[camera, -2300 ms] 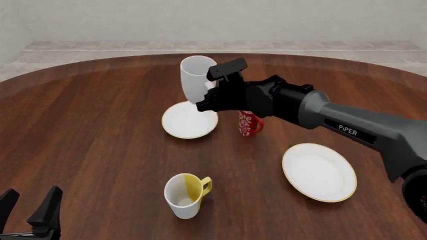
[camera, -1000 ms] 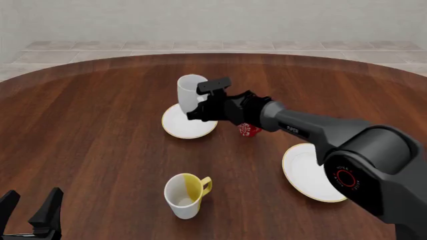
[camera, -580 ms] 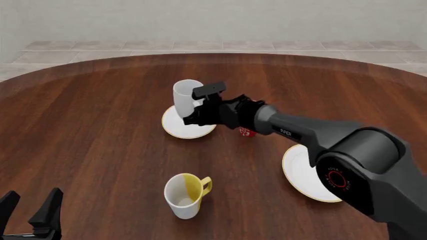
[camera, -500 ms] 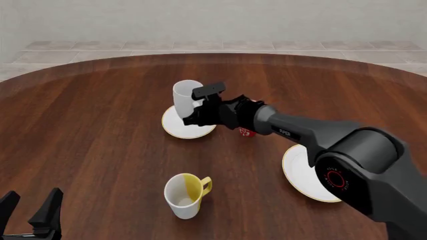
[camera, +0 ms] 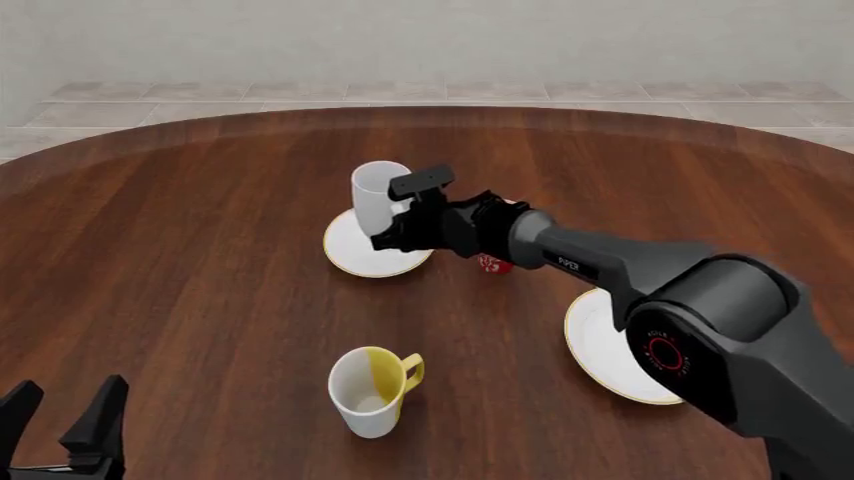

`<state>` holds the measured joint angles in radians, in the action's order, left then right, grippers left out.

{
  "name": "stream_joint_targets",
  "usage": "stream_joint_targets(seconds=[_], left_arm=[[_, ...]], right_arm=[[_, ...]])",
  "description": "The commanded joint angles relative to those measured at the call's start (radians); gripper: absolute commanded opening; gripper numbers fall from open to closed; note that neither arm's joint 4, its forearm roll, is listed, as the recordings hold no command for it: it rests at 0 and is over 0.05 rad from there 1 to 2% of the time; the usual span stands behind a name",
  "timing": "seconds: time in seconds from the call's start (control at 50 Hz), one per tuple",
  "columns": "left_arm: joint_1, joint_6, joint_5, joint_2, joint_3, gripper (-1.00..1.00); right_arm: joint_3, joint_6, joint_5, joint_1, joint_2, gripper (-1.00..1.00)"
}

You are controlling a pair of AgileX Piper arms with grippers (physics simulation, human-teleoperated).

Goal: Put the white mug on the left plate.

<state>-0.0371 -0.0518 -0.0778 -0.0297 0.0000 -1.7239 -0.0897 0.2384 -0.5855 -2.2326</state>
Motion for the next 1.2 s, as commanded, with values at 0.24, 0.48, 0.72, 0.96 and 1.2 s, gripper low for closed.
stream_joint_targets(seconds=[0.24, 0.48, 0.72, 0.96, 1.2], left_arm=[[0.003, -0.001, 0.008, -0.012, 0.000, 1.00], [0.003, -0.002, -0.001, -0.003, 0.000, 1.00], [0.002, -0.004, 0.005, -0.010, 0.000, 1.00], [-0.002, -0.003, 0.019, -0.026, 0.000, 1.00], [0.001, -0.004, 0.031, -0.037, 0.000, 1.00]], right_arm=[[-0.001, -0.006, -0.010, 0.009, -0.018, -1.00], [0.001, -0.011, -0.013, 0.001, -0.022, -1.00], [0.005, -0.022, -0.022, -0.004, -0.026, -1.00], [0.009, -0.035, -0.032, -0.012, -0.038, -1.00], [0.011, -0.035, -0.032, -0.012, -0.035, -1.00]])
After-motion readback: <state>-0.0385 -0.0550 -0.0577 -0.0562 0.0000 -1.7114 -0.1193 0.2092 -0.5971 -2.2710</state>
